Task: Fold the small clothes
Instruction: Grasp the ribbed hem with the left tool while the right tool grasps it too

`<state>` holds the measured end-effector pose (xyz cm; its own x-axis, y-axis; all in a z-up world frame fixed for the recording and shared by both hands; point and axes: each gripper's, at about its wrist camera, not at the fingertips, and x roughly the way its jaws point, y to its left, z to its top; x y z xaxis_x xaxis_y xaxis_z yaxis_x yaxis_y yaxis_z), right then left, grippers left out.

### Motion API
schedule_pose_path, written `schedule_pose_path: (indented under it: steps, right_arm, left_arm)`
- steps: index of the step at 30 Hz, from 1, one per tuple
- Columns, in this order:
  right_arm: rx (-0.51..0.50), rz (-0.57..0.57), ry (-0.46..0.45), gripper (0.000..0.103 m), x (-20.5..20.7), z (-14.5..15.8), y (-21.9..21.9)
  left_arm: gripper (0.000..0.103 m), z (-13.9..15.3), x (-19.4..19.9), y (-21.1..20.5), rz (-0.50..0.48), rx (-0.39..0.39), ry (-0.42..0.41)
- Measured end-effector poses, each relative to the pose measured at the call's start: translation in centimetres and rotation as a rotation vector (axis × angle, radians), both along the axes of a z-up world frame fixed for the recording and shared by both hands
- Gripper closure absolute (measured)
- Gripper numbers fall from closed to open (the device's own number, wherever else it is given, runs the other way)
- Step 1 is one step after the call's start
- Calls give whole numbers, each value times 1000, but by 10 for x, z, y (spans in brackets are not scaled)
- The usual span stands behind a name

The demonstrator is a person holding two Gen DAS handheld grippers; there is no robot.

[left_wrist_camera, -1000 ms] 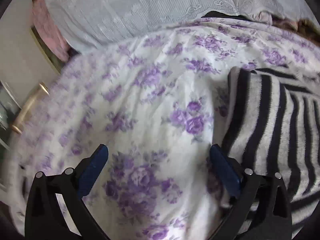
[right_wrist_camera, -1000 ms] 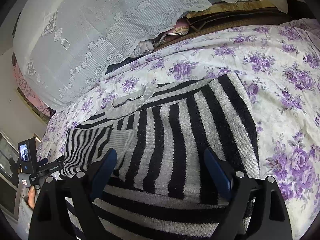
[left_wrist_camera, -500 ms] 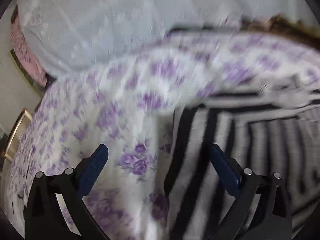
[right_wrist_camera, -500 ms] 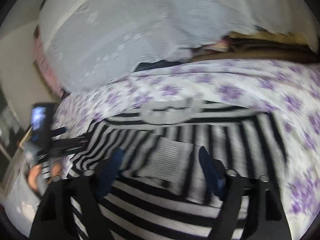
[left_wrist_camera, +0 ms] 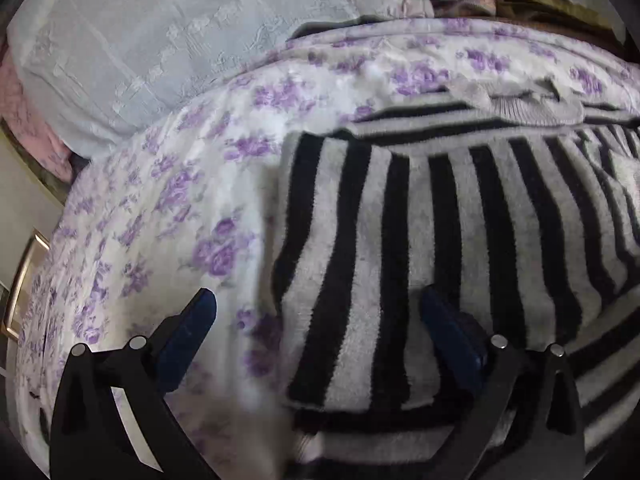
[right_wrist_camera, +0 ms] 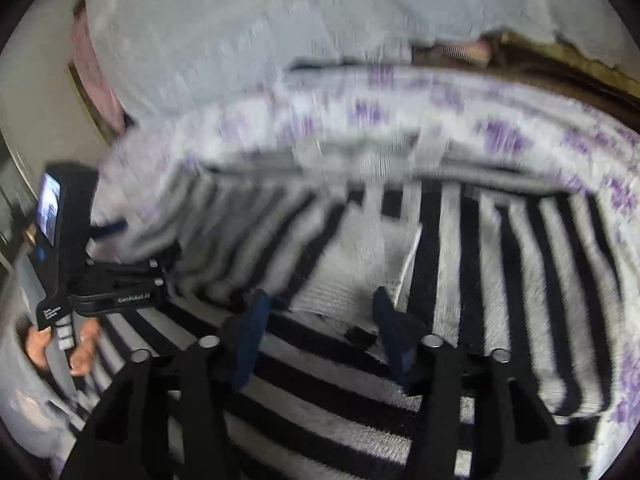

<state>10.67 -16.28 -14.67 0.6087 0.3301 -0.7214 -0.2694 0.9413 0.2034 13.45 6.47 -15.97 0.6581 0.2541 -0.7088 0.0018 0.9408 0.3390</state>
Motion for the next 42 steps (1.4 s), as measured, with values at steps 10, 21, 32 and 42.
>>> schedule_pose_path:
  steps: [10,21,32,42]
  right_arm:
    - [122,-148,-28,33,-78,16,-82]
    - [294,-277,23,17,-158,-22,-159]
    - [546,51,97,16,-229,-30,-124]
    - [398,100,98,3,-223,-26,-96]
  left_arm:
    - [4,10,-60,37,-12,-238,78]
    - [4,-9,-120,51,-91,-390,190]
    - [5,-9,-201,35,-403,-629,300]
    - [5,-11,-194,33,-402,-733,318]
